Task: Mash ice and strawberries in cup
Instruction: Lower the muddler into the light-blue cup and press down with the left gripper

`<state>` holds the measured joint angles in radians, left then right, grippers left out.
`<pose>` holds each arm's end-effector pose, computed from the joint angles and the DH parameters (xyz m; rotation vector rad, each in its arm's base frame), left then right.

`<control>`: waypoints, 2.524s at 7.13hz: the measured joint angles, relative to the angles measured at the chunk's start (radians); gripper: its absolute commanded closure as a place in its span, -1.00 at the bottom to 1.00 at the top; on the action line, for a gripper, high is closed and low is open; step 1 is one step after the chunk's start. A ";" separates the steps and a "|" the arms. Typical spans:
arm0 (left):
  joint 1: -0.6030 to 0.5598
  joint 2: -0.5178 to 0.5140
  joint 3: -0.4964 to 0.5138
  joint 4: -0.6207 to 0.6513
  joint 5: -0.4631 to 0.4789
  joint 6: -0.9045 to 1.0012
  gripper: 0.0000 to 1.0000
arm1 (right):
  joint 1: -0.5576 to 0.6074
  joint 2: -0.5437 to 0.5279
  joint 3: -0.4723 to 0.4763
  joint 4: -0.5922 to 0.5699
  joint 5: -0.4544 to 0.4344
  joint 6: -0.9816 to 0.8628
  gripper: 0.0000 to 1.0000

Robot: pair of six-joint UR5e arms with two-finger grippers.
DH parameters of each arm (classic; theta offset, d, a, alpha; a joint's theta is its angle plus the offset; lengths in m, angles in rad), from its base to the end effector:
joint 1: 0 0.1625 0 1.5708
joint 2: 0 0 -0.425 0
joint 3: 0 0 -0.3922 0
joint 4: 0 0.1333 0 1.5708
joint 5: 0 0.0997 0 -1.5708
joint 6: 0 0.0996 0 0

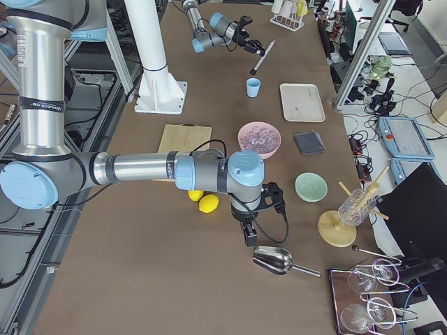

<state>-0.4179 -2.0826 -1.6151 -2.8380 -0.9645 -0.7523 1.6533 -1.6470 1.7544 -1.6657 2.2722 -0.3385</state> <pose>0.4672 -0.4154 0.2090 1.3482 1.1702 -0.2644 0.1066 -0.4510 0.6191 0.1587 -0.6853 -0.2498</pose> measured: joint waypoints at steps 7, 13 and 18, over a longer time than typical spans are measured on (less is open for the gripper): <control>0.019 -0.032 0.094 0.005 0.103 0.001 1.00 | 0.008 -0.006 0.000 0.000 0.009 -0.004 -0.99; 0.042 -0.036 0.127 -0.049 0.114 0.014 1.00 | 0.008 -0.011 -0.001 0.000 0.000 -0.012 -0.99; 0.071 -0.049 0.142 -0.059 0.118 0.037 1.00 | 0.008 -0.017 -0.002 0.001 -0.002 -0.019 -0.99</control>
<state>-0.3465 -2.1321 -1.4736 -2.8965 -0.8463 -0.7152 1.6613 -1.6642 1.7522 -1.6644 2.2705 -0.3573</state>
